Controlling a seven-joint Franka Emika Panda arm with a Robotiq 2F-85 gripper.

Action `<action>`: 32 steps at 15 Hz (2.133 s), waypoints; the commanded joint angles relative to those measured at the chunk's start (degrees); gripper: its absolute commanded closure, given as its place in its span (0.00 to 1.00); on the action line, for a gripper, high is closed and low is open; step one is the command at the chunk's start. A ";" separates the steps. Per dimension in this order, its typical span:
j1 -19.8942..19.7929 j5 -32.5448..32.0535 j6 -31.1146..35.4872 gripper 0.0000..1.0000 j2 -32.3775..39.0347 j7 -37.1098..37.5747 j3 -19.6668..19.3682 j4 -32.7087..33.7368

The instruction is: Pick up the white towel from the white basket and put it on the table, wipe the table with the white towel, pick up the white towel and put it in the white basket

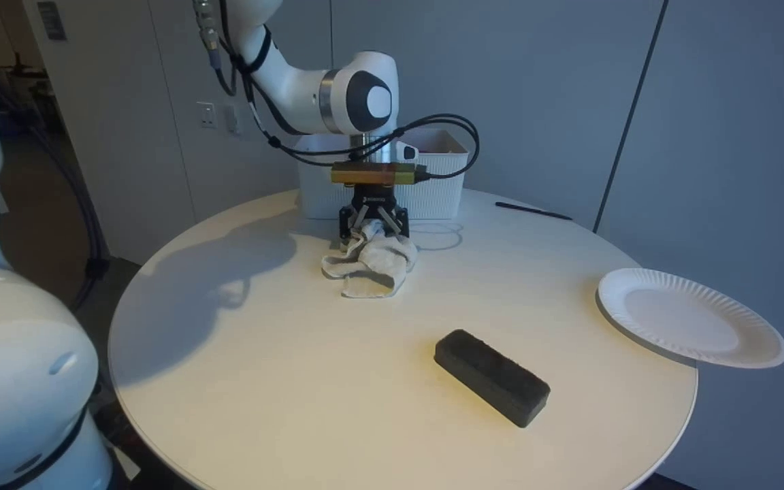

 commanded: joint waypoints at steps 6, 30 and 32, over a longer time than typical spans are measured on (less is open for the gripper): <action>5.43 -16.63 5.17 0.97 -22.34 9.87 4.30 -9.93; 6.43 -36.09 5.02 0.51 15.09 32.26 4.05 29.80; 8.47 -37.72 4.80 0.38 14.32 33.70 3.24 29.82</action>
